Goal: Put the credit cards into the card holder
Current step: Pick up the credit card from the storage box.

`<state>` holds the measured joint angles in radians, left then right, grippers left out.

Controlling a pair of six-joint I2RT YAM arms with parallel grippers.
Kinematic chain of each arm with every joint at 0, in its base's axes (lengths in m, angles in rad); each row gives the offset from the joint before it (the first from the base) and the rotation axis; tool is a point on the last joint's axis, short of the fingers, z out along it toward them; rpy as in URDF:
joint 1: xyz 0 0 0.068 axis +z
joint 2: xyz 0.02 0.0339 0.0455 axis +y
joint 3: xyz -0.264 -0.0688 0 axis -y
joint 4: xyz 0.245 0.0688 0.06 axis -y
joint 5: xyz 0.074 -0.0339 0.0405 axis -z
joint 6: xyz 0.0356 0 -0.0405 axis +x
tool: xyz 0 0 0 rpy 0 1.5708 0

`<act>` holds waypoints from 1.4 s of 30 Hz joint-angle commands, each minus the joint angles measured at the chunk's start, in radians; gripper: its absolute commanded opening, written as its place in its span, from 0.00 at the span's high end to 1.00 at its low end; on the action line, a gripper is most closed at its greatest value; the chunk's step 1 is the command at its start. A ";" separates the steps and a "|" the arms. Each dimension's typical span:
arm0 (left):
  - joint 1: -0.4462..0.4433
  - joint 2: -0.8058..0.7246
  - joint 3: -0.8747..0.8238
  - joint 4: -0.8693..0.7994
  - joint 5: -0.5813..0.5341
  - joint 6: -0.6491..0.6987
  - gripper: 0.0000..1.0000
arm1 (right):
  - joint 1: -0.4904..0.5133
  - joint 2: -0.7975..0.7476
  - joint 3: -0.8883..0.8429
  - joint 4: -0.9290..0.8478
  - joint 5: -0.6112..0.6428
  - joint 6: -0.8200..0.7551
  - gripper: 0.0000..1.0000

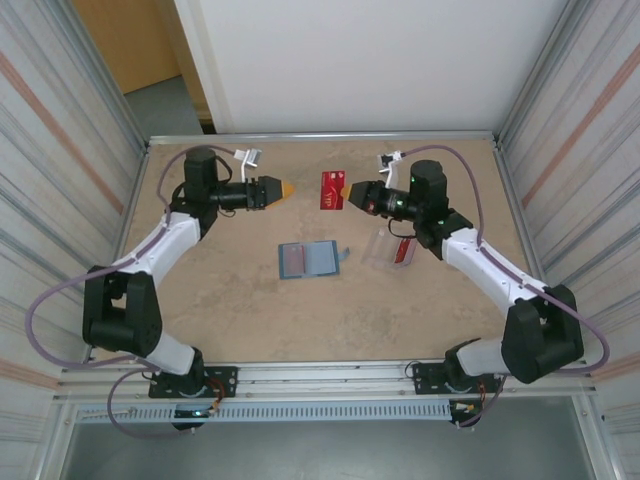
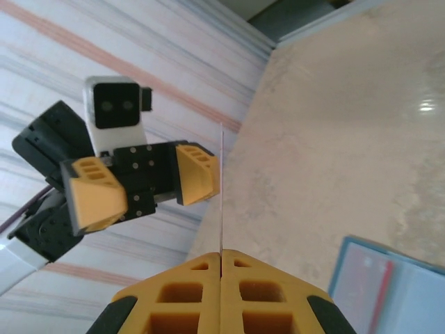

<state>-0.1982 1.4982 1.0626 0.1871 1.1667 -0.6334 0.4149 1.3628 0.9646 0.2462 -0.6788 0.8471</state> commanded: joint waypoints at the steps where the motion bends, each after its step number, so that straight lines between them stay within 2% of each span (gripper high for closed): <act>1: -0.010 -0.033 -0.016 0.100 0.071 0.000 0.28 | 0.041 0.034 0.029 0.155 -0.047 0.056 1.00; 6: -0.027 -0.030 0.025 0.008 0.089 0.082 0.28 | 0.078 0.083 0.039 0.259 -0.085 0.098 1.00; 11: -0.028 -0.026 0.020 0.005 0.092 0.094 0.29 | 0.106 0.105 0.051 0.290 -0.100 0.106 1.00; 13: -0.033 -0.023 0.025 0.005 0.100 0.097 0.33 | 0.111 0.117 0.052 0.299 -0.103 0.108 1.00; 15: -0.043 -0.021 0.033 -0.008 0.114 0.108 0.41 | 0.114 0.125 0.051 0.310 -0.105 0.116 1.00; 20: -0.052 -0.012 0.045 -0.031 0.129 0.114 0.84 | 0.115 0.136 0.057 0.325 -0.120 0.120 1.00; 22: -0.051 -0.009 0.045 -0.031 0.131 0.116 0.97 | 0.114 0.139 0.057 0.325 -0.121 0.120 1.00; 23: -0.051 -0.009 0.045 -0.031 0.132 0.116 1.00 | 0.114 0.141 0.054 0.328 -0.122 0.123 1.00; 25: -0.051 -0.008 0.047 -0.034 0.133 0.117 1.00 | 0.114 0.144 0.053 0.344 -0.134 0.131 0.98; 28: -0.052 -0.004 0.046 -0.032 0.137 0.118 1.00 | 0.116 0.149 0.038 0.414 -0.168 0.145 0.79; 29: -0.051 -0.002 0.046 -0.032 0.137 0.117 1.00 | 0.114 0.150 0.035 0.426 -0.173 0.150 0.76; 33: -0.055 -0.002 0.049 -0.034 0.143 0.115 1.00 | 0.114 0.169 0.058 0.436 -0.213 0.156 0.73; 34: -0.058 -0.001 0.047 -0.032 0.146 0.118 1.00 | 0.115 0.178 0.066 0.435 -0.226 0.156 0.74; 37: -0.063 0.000 0.050 -0.035 0.155 0.126 1.00 | 0.116 0.195 0.078 0.428 -0.234 0.158 0.88; 42: -0.065 0.004 0.058 -0.044 0.149 0.127 1.00 | 0.117 0.217 0.083 0.428 -0.251 0.169 1.00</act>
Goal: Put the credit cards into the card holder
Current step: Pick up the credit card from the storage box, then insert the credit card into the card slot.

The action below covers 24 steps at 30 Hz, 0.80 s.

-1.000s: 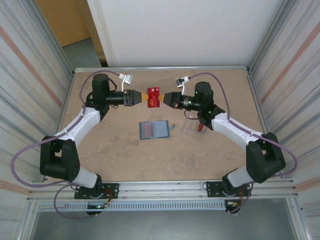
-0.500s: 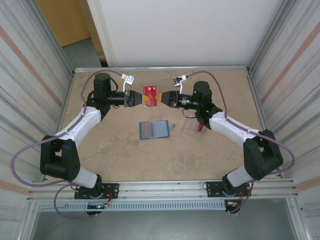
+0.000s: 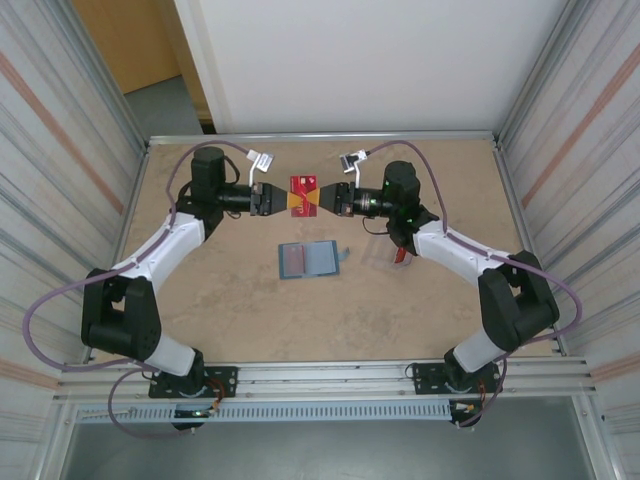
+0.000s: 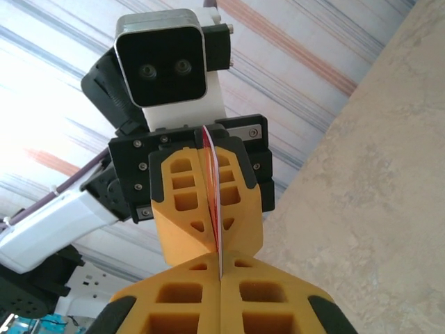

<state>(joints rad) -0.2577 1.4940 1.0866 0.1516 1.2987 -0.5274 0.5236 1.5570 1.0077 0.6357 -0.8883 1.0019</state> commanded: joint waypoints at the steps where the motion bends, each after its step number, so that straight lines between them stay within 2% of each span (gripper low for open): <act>1: -0.006 0.008 0.033 -0.014 0.016 0.023 0.95 | 0.004 0.021 0.037 0.034 -0.040 0.012 1.00; 4: 0.006 -0.014 0.041 -0.093 -0.014 0.069 0.61 | -0.025 -0.007 0.023 -0.023 -0.035 -0.013 1.00; 5: 0.014 -0.028 0.043 -0.135 -0.032 0.098 0.58 | -0.035 -0.023 0.017 -0.061 -0.032 -0.037 1.00; 8: 0.062 -0.067 0.055 -0.328 -0.108 0.207 0.57 | -0.067 -0.074 0.002 -0.256 -0.015 -0.169 1.00; 11: 0.104 -0.098 0.038 -0.518 -0.214 0.288 0.66 | -0.081 -0.103 -0.018 -0.457 0.014 -0.280 1.00; 13: 0.115 -0.101 0.015 -0.618 -0.266 0.328 0.91 | -0.087 -0.104 -0.033 -0.555 0.027 -0.334 1.00; 14: 0.115 -0.093 -0.009 -0.646 -0.276 0.346 1.00 | -0.090 -0.100 -0.038 -0.613 0.038 -0.368 1.00; 16: 0.108 -0.071 -0.076 -0.614 -0.302 0.325 1.00 | -0.099 -0.087 -0.056 -0.676 0.074 -0.408 1.00; 19: 0.089 -0.041 -0.181 -0.483 -0.382 0.233 1.00 | -0.110 -0.038 -0.065 -0.721 0.118 -0.399 1.00; 22: 0.041 0.021 -0.177 -0.507 -0.461 0.258 1.00 | -0.100 0.016 -0.037 -0.802 0.151 -0.430 1.00; 24: 0.009 0.075 -0.180 -0.494 -0.477 0.247 1.00 | -0.084 0.054 -0.005 -0.895 0.212 -0.465 1.00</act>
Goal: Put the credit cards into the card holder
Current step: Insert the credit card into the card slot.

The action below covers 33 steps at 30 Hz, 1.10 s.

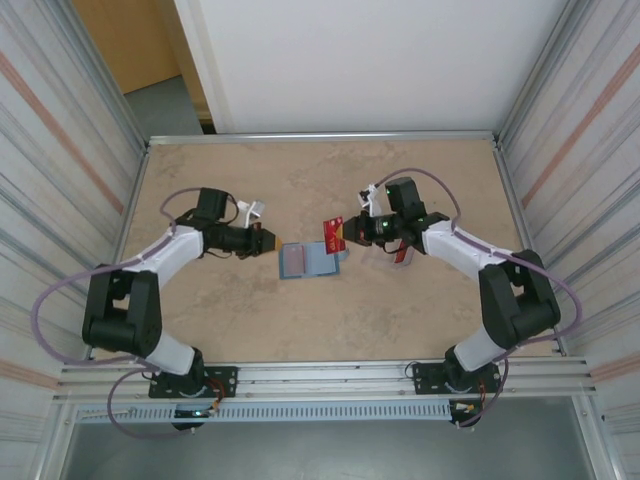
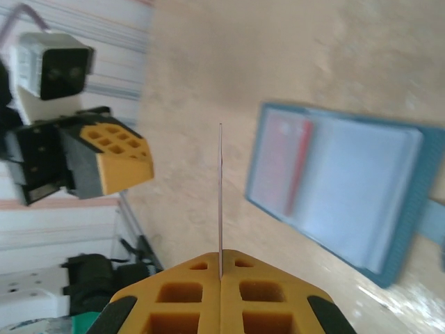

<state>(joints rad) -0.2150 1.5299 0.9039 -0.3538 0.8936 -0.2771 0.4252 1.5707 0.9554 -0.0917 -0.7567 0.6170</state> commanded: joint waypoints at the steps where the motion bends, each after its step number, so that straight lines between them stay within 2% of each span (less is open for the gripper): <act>1: -0.044 0.061 0.001 0.020 -0.070 -0.012 1.00 | 0.009 0.062 0.054 -0.184 0.083 -0.072 1.00; 3: -0.058 0.107 0.010 0.015 -0.077 -0.021 1.00 | 0.002 0.097 0.048 -0.159 0.039 -0.042 1.00; 9: -0.059 0.205 0.031 0.016 -0.119 -0.066 1.00 | 0.024 0.144 0.081 -0.153 0.015 -0.047 1.00; 15: -0.059 0.263 0.076 -0.018 -0.145 -0.042 1.00 | 0.061 0.243 0.179 -0.229 -0.004 -0.115 1.00; 21: -0.057 0.326 0.121 -0.055 -0.171 -0.011 1.00 | 0.069 0.296 0.213 -0.220 -0.010 -0.113 1.00; 28: -0.018 0.378 0.154 -0.089 -0.199 0.014 1.00 | 0.085 0.352 0.256 -0.238 -0.028 -0.132 1.00; 33: 0.002 0.406 0.184 -0.113 -0.179 0.012 1.00 | 0.097 0.390 0.289 -0.247 -0.032 -0.136 1.00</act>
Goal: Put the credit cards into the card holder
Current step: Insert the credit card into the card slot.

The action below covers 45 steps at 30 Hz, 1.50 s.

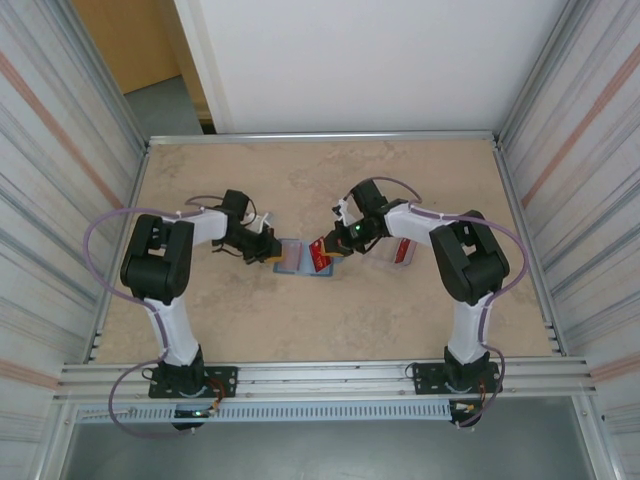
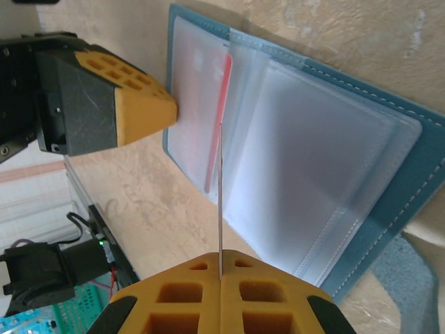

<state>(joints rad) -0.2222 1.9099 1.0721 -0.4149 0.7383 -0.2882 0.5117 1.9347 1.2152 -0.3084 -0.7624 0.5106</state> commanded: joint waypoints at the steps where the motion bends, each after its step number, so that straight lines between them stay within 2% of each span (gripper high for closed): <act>1: 0.009 0.018 0.016 -0.054 -0.015 0.023 1.00 | 0.014 0.032 0.036 -0.030 -0.028 -0.029 1.00; 9: 0.013 -0.048 0.008 -0.054 0.024 0.013 1.00 | 0.042 0.070 0.077 -0.012 -0.026 -0.016 1.00; 20: 0.038 0.035 0.050 -0.097 0.005 0.027 1.00 | 0.048 0.108 0.088 0.008 -0.018 -0.001 1.00; 45: 0.036 0.049 0.038 -0.103 -0.015 0.034 1.00 | 0.044 0.146 0.076 0.054 -0.026 0.035 1.00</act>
<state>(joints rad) -0.1852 1.9377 1.1118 -0.4946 0.7376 -0.2798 0.5560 2.0602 1.2831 -0.2581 -0.7792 0.5198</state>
